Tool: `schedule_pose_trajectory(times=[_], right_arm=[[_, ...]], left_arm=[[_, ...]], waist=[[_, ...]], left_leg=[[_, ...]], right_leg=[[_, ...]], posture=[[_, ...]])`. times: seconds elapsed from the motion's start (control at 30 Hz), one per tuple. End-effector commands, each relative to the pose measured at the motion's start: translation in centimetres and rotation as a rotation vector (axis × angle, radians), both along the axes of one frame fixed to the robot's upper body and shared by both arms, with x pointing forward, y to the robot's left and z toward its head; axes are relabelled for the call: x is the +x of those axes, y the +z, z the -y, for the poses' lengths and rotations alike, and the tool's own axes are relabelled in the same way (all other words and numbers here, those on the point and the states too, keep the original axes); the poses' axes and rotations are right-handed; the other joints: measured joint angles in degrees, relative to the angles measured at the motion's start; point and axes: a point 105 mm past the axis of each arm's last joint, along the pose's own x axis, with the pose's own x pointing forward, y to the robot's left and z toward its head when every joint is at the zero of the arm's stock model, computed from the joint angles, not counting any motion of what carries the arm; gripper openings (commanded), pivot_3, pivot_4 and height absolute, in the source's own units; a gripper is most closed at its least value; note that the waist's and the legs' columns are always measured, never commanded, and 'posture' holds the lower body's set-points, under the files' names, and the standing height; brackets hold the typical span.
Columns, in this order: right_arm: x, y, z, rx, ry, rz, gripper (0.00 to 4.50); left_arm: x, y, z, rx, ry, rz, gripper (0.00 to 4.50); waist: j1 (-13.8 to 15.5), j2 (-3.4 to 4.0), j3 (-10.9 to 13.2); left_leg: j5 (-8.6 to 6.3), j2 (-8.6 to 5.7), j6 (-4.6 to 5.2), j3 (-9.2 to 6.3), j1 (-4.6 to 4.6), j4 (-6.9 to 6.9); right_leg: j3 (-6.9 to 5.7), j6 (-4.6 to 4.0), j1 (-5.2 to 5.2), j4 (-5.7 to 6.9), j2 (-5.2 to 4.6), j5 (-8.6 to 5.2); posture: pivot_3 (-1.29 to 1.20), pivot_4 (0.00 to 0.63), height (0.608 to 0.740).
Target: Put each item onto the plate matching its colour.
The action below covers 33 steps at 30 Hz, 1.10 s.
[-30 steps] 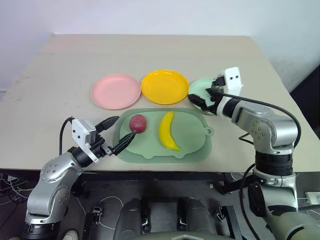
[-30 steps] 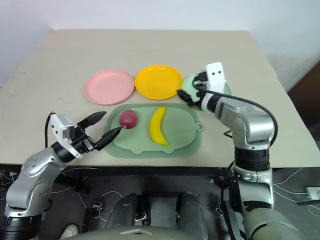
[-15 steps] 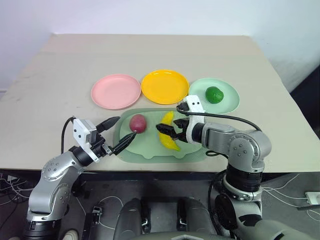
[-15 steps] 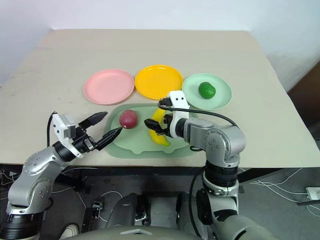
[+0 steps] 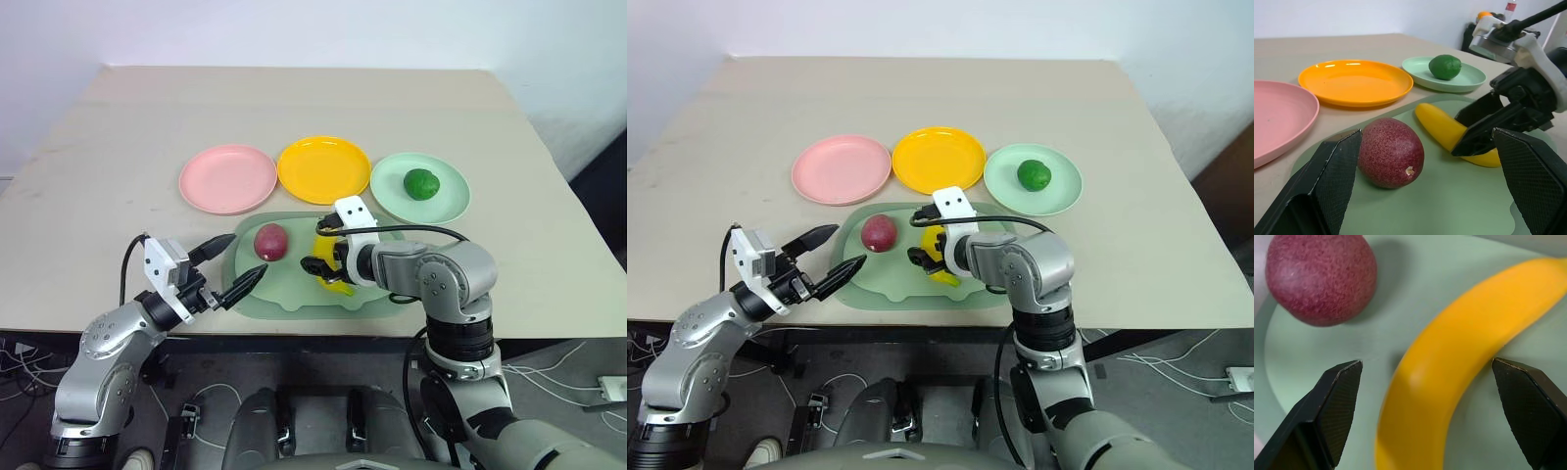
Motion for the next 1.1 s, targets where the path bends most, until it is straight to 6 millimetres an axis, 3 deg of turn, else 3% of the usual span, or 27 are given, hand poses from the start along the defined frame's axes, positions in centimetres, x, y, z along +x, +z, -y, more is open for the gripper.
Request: schedule_pose_trajectory(times=[0.03, 0.13, 0.33, 0.5, 0.7, 0.9, 1.1], right_arm=[[-0.3, -0.4, 0.0, -0.056, 0.034, -0.002, 4.30], [-0.4, -0.5, 0.3, -0.076, 0.036, 0.005, 3.61], [-0.2, 0.1, 0.6, -0.030, 0.023, 0.007, 1.69], [0.1, 2.4, 1.3, 0.103, 0.048, 0.028, 1.69], [1.5, 8.3, 1.4, 0.258, 0.092, 0.155, 1.69], [5.8, 9.2, 0.2, 0.250, 0.087, 0.177, 1.69], [10.3, 8.9, -1.0, 0.207, 0.045, 0.205, 1.69]], left_arm=[[-0.3, 0.8, -0.2, 0.016, 0.002, 0.049, 4.50], [-0.3, 0.7, -0.3, 0.018, 0.006, 0.047, 4.50], [-0.5, 0.6, -0.1, 0.019, 0.000, 0.043, 4.50], [0.0, 1.2, 0.1, 0.027, 0.005, 0.059, 4.50], [0.2, 1.8, 0.3, 0.025, 0.014, 0.074, 4.50], [0.1, 1.8, 0.2, 0.024, 0.020, 0.073, 4.50], [0.0, 1.5, -0.2, 0.025, 0.035, 0.073, 4.50]], waist=[[0.0, 0.00, 0.0], [0.1, -0.01, 0.0], [0.0, -0.01, 0.0], [0.2, 0.00, 0.0], [0.0, 0.04, 0.0], [-0.4, 0.03, 0.0], [-1.2, 0.02, 0.0]], left_leg=[[0.00, 0.00, 0.00, 0.00, 0.00, 0.00], [-0.01, 0.01, 0.00, -0.01, 0.01, 0.00], [-0.01, 0.02, 0.00, -0.01, 0.01, -0.02], [-0.01, 0.01, 0.01, -0.01, -0.05, -0.02], [0.02, 0.01, 0.06, -0.01, -0.10, -0.02], [0.08, -0.06, 0.14, 0.04, -0.08, -0.05], [0.10, -0.08, 0.16, 0.11, -0.14, -0.06]], right_leg=[[0.00, 0.00, 0.00, 0.00, 0.00, 0.00], [0.00, -0.01, 0.00, -0.01, -0.01, -0.01], [0.00, -0.01, 0.00, -0.02, -0.01, 0.00], [0.00, 0.00, -0.04, -0.02, -0.01, 0.00], [0.00, 0.00, -0.11, -0.03, 0.02, 0.00], [0.00, 0.00, -0.08, -0.04, 0.04, 0.00], [0.00, 0.02, -0.13, -0.02, 0.04, 0.01]], posture=[[0.00, 0.150, 0.695], [0.00, 0.150, 0.695], [0.00, 0.150, 0.695], [0.00, 0.150, 0.695], [0.00, 0.150, 0.695], [0.00, 0.150, 0.695], [0.00, 0.150, 0.695]])
